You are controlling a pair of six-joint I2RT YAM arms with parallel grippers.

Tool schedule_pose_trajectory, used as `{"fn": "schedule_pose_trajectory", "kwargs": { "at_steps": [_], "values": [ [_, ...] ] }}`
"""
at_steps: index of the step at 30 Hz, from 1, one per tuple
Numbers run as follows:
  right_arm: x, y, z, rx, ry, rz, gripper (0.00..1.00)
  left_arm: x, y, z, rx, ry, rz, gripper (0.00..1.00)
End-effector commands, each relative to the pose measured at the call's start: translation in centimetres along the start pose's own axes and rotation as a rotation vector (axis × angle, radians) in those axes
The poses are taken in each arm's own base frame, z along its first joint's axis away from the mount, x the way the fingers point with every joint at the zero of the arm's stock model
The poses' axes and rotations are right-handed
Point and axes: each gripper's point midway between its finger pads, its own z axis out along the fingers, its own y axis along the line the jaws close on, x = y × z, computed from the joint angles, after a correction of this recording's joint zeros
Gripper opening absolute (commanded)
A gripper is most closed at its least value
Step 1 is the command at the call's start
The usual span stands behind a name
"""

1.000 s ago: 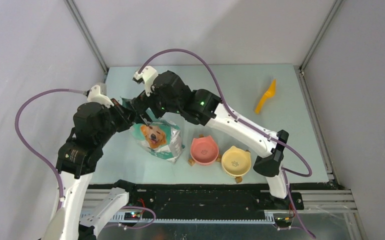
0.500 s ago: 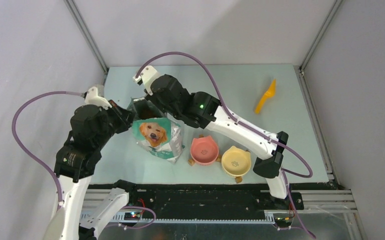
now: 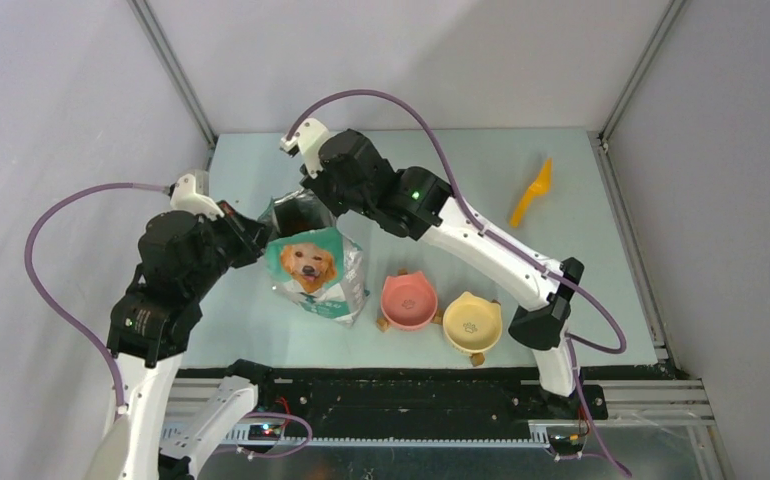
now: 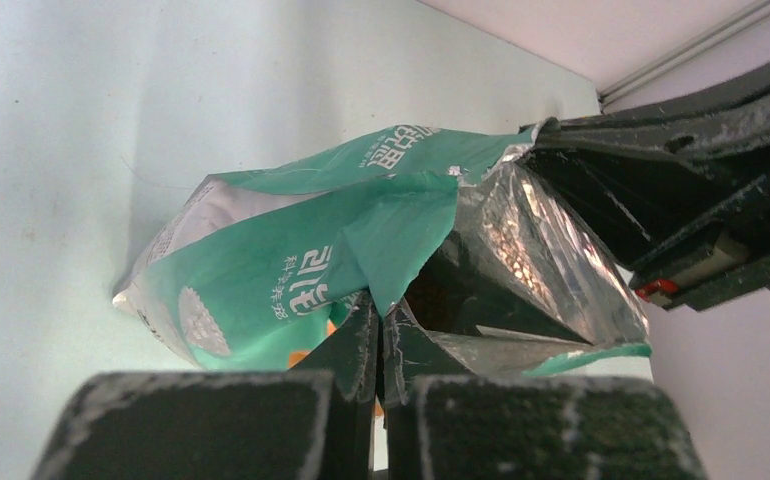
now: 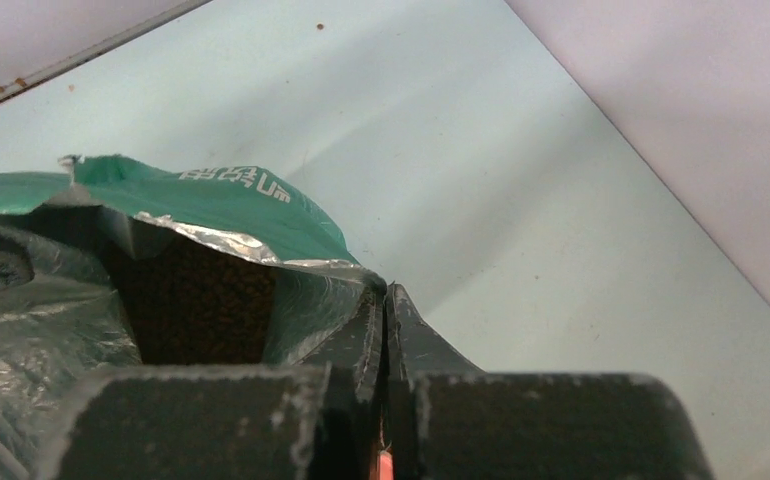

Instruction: Serve the pet food

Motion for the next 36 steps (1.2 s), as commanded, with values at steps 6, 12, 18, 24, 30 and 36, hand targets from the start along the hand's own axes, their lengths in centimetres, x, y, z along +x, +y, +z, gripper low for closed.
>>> {"fn": "schedule_pose_trajectory", "kwargs": {
  "at_steps": [6, 12, 18, 24, 30, 36],
  "values": [
    [-1.2, -11.9, -4.3, 0.267, -0.038, 0.129, 0.0, -5.9, -4.1, -4.7, 0.168, -0.23, 0.03, 0.0],
    [0.5, -5.4, -5.6, -0.114, -0.014, 0.183, 0.0, -5.6, -4.4, -1.9, 0.15, -0.153, 0.015, 0.0],
    [0.8, 0.3, -7.9, -0.397, -0.044, 0.228, 0.05, -4.8, -3.7, -0.5, 0.119, -0.127, -0.032, 0.0],
    [-2.2, 0.7, -9.3, -0.438, -0.179, 0.238, 0.28, -4.0, -3.2, -1.4, 0.132, -0.157, -0.072, 0.62],
    [-3.8, -0.5, -10.2, -0.423, -0.233, 0.276, 0.95, -4.8, -2.8, -4.7, 0.128, -0.231, -0.073, 0.99],
    [-4.7, -3.3, -13.2, -0.416, -0.313, 0.345, 0.99, -4.6, -2.1, -6.5, 0.107, -0.255, -0.061, 0.99]
  ]
}}
